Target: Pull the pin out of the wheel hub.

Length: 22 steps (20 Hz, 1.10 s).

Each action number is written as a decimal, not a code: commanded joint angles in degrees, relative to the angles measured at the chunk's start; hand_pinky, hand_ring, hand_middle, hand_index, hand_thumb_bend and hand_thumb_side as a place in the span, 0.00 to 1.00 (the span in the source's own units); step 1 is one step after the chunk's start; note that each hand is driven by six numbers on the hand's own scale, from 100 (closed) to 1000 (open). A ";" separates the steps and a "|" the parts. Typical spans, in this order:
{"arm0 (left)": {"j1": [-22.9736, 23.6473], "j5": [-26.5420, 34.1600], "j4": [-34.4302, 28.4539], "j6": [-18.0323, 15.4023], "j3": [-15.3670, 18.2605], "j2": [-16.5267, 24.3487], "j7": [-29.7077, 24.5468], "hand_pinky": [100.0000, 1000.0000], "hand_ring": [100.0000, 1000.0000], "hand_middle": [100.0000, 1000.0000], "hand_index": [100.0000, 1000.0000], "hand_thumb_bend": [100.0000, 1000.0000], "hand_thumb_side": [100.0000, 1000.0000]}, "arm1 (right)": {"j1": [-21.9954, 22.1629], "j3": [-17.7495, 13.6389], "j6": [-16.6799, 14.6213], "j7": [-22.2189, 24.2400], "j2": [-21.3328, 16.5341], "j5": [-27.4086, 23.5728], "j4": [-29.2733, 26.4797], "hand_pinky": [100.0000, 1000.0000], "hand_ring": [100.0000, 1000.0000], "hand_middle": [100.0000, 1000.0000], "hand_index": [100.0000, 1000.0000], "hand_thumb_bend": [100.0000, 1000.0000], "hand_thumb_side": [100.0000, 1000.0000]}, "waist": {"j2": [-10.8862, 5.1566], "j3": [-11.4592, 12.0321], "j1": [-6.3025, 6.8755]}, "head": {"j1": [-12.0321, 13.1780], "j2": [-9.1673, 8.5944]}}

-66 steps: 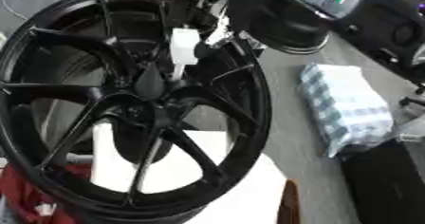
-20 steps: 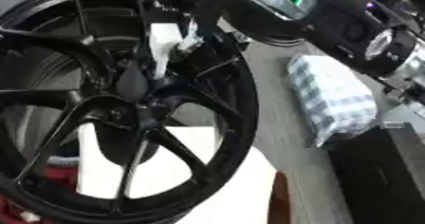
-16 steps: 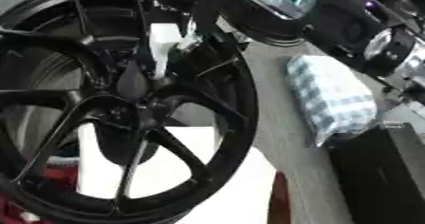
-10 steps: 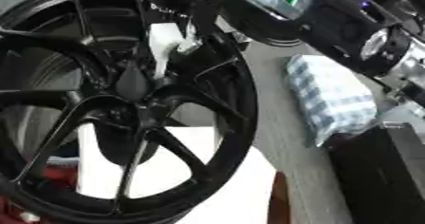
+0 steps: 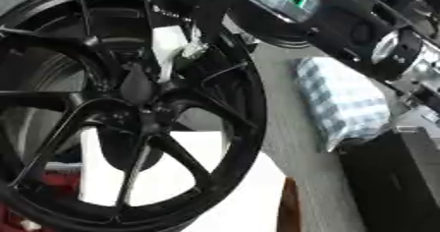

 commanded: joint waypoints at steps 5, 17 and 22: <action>0.16 0.26 -0.87 0.27 0.80 0.78 0.24 0.99 0.59 0.56 0.80 0.05 0.80 | -0.62 -1.05 1.58 -0.76 -2.49 -3.26 -3.38 0.54 0.57 0.37 0.49 0.32 0.00 | -1.71 -0.25 0.67 | -0.42 0.33; 0.39 0.86 -0.87 0.07 1.06 1.36 0.50 0.99 0.59 0.56 0.80 0.05 0.80 | -1.71 -2.81 3.12 -2.29 -3.34 -5.75 -6.08 0.50 0.53 0.33 0.48 0.29 0.00 | -2.57 -0.64 0.67 | -0.49 0.33; 0.58 1.15 -0.87 -0.09 1.30 1.67 0.74 0.99 0.60 0.57 0.80 0.05 0.79 | -2.23 -4.44 3.46 -2.94 -4.16 -7.02 -7.34 0.49 0.52 0.32 0.47 0.29 0.00 | -3.15 -0.94 0.67 | -0.44 0.33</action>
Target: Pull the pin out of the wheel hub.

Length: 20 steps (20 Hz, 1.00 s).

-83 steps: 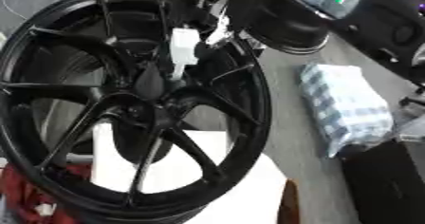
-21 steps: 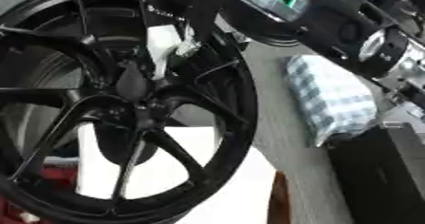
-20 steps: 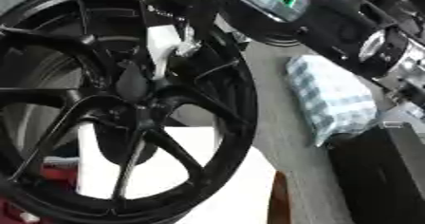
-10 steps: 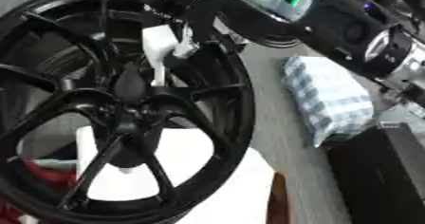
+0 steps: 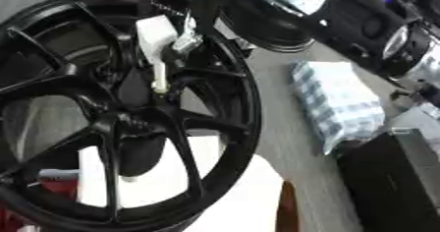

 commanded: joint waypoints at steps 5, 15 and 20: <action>0.25 0.57 -0.87 -0.27 0.92 2.16 0.54 0.99 0.60 0.57 0.80 0.05 0.79 | -1.05 -5.87 -0.32 -2.04 -4.47 -3.32 -3.04 0.48 0.52 0.32 0.47 0.30 0.00 | -1.74 -0.64 0.67 | 0.01 0.33; 1.07 -0.48 -0.87 -1.71 2.04 1.82 1.72 0.99 0.59 0.56 0.80 0.04 0.79 | 10.16 -18.51 -7.07 -9.84 -16.55 -9.55 -1.52 0.46 0.52 0.29 0.46 0.31 0.00 | -0.36 -2.82 1.19 | 3.15 0.33; 1.98 -1.42 -0.87 -2.48 2.73 0.74 2.64 0.99 0.59 0.56 0.80 0.04 0.79 | 16.88 -25.23 -11.20 -13.98 -21.17 -11.48 3.80 0.47 0.54 0.29 0.47 0.28 0.00 | 0.54 -5.42 2.57 | 5.92 0.33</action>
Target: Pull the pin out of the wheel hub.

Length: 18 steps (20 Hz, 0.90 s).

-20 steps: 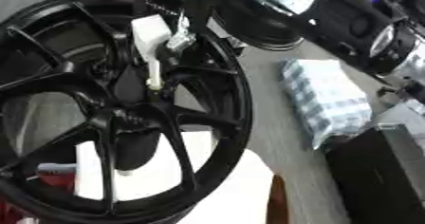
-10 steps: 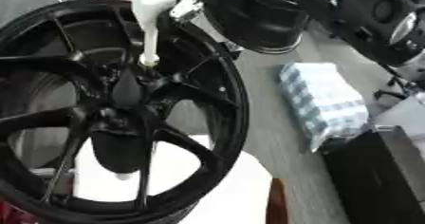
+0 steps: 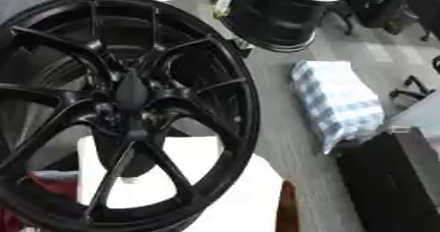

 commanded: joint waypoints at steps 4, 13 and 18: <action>0.66 -1.32 -0.87 -0.76 1.27 -0.28 1.16 0.99 0.59 0.56 0.80 0.04 0.79 | 6.17 -9.35 -4.26 -5.23 -4.32 1.93 6.64 0.49 0.56 0.32 0.50 0.18 0.00 | 0.07 -2.34 1.47 | 2.73 -0.15; 0.04 -1.98 -0.87 -1.46 1.03 -0.65 1.40 0.99 0.59 0.56 0.80 0.03 0.79 | 18.83 -20.18 -4.44 -12.63 2.24 9.68 7.25 0.59 0.71 0.51 0.68 0.15 0.00 | 1.69 -2.68 2.29 | 3.26 -2.05; -0.13 -2.14 -0.87 -1.54 0.84 -0.93 1.15 0.99 0.59 0.56 0.80 0.03 0.79 | 25.60 -23.12 -4.05 -15.82 4.42 13.85 5.70 0.69 0.84 0.76 0.77 0.19 0.00 | 2.23 -1.72 2.54 | 2.92 -2.84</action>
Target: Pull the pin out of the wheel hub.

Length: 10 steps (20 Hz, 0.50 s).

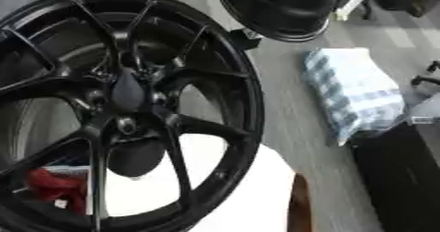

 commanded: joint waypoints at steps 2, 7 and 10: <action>-0.46 -0.38 -0.87 -0.21 0.05 0.50 -0.26 0.99 0.58 0.56 0.80 0.03 0.79 | 3.90 -3.89 0.23 -3.21 -0.33 3.74 -2.65 0.71 0.87 0.79 0.78 0.19 0.00 | -0.38 0.39 0.48 | -0.45 -1.25; -0.88 -0.40 -0.87 0.12 -0.48 0.43 -0.81 0.99 0.58 0.56 0.80 0.03 0.79 | 11.15 -6.88 0.87 -7.63 1.51 7.01 -7.13 0.72 0.90 0.80 0.79 0.17 0.00 | -0.06 1.32 0.34 | -1.27 -1.29; -1.04 -0.36 -0.87 0.27 -0.75 0.47 -1.14 0.99 0.58 0.56 0.80 0.03 0.79 | 15.22 -8.41 1.17 -10.19 2.24 6.68 -10.24 0.72 0.89 0.79 0.80 0.20 0.00 | -0.07 1.85 0.27 | -1.94 -1.06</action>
